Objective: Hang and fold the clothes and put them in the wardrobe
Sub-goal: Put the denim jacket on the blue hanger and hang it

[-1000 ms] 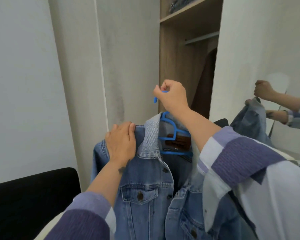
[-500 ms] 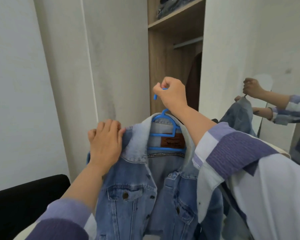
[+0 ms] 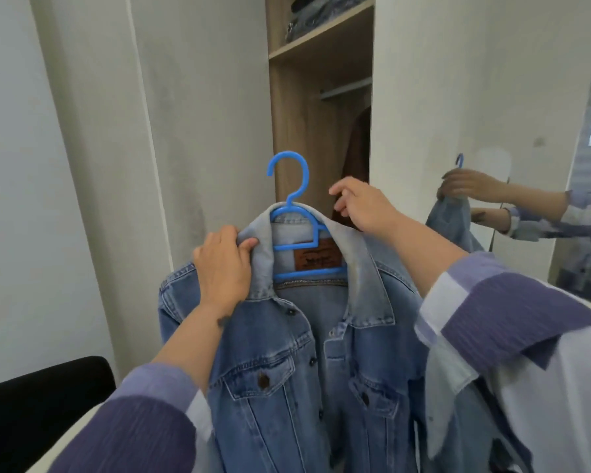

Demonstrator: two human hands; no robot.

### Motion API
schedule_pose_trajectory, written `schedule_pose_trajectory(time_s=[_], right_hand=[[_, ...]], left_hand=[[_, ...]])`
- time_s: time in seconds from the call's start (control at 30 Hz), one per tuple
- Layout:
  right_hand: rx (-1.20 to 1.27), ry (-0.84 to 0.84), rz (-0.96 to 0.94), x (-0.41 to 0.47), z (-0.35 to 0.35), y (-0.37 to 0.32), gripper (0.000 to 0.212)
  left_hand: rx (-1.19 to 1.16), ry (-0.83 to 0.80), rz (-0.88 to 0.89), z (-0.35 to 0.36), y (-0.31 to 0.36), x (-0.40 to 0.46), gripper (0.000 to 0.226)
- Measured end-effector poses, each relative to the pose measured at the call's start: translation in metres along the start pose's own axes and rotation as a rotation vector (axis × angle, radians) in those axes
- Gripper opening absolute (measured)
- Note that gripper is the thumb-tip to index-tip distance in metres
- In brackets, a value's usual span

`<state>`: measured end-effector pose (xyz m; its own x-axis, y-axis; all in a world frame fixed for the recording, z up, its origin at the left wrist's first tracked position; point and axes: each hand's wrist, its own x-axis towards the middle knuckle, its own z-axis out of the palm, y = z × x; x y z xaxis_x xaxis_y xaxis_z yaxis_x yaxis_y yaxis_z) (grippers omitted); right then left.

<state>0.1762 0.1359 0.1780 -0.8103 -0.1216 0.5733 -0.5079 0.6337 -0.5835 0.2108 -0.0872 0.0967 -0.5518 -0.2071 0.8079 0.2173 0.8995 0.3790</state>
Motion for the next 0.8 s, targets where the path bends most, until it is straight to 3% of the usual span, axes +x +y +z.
schedule_pose_trajectory(time_s=[0.1, 0.37, 0.5, 0.6, 0.67, 0.8], right_hand=[[-0.274, -0.095, 0.040, -0.037, -0.017, 0.061, 0.034], [-0.370, 0.075, -0.122, -0.049, -0.045, 0.103, 0.030], [-0.369, 0.065, -0.160, -0.038, -0.055, 0.104, 0.038], [-0.259, -0.003, -0.135, -0.024, -0.058, 0.101, 0.041], [-0.075, -0.124, -0.015, -0.019, -0.059, 0.095, 0.043], [0.259, -0.452, 0.288, -0.016, -0.059, 0.073, 0.019]], left_hand=[[-0.025, 0.038, -0.016, 0.008, 0.010, 0.011, 0.024], [0.002, 0.006, 0.021, 0.044, 0.031, 0.039, 0.027], [-0.033, -0.039, -0.007, 0.058, 0.030, 0.052, 0.026], [-0.085, -0.060, -0.035, 0.077, 0.020, 0.069, 0.025], [-0.158, -0.105, -0.049, 0.096, 0.011, 0.082, 0.027], [-0.289, -0.224, 0.003, 0.137, 0.006, 0.107, 0.029]])
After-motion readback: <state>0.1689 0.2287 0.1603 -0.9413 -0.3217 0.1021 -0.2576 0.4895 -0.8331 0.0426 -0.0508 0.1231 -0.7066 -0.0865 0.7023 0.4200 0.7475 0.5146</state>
